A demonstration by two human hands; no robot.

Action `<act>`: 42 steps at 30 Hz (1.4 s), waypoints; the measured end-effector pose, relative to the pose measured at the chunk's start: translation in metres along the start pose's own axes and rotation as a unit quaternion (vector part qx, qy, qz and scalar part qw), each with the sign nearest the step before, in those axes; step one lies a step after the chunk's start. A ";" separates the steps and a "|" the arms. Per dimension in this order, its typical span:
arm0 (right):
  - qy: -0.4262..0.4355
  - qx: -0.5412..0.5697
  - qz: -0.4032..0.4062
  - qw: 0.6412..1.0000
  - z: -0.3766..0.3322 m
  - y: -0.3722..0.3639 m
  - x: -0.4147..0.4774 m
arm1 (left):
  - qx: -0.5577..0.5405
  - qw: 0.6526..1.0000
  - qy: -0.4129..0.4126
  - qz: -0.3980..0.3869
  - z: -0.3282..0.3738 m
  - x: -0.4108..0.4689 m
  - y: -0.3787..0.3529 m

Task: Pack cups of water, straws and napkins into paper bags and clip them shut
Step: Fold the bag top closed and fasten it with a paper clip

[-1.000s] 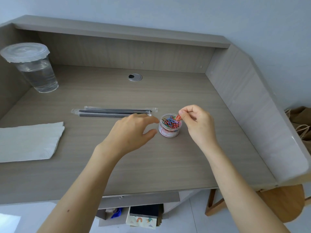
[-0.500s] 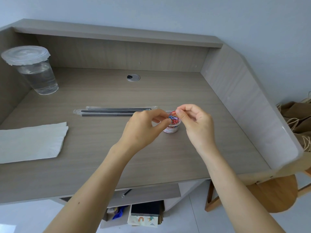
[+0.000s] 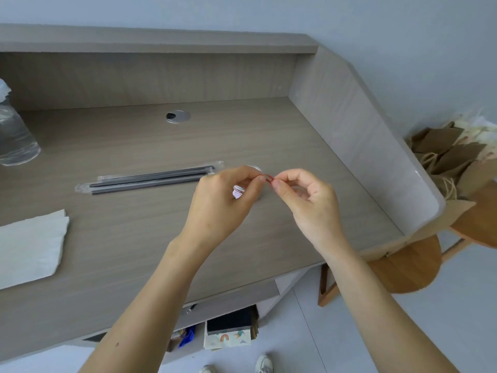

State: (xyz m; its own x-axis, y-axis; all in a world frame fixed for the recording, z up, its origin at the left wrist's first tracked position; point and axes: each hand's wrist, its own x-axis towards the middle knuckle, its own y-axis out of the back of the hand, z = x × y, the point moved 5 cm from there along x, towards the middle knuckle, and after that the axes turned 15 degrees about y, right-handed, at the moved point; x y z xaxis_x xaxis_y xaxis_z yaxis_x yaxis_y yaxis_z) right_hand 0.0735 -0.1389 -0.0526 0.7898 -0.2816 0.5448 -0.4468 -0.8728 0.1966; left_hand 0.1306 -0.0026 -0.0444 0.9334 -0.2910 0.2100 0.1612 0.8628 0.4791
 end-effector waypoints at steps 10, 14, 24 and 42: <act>0.009 -0.007 0.172 0.985 -0.013 0.147 -0.080 | 0.045 0.983 -0.133 -0.122 0.079 -0.056 -0.109; 0.010 -0.065 0.282 0.957 -0.005 0.258 -0.133 | 0.091 0.957 -0.170 -0.216 0.124 -0.102 -0.200; -0.099 -0.219 0.306 0.921 0.022 0.471 -0.234 | 0.204 0.898 -0.170 -0.351 0.202 -0.159 -0.413; -0.198 -0.243 0.352 0.882 0.167 0.808 -0.192 | 0.210 0.838 -0.230 -0.449 0.360 -0.080 -0.791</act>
State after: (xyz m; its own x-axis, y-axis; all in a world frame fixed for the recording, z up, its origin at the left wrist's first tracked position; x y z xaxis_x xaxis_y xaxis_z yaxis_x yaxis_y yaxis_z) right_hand -0.3691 -0.8562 -0.1343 0.2870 -0.8867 0.3625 -0.9360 -0.1792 0.3029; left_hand -0.1876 -0.8110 -0.1335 0.2588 -0.9565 -0.1348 0.5141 0.0182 0.8576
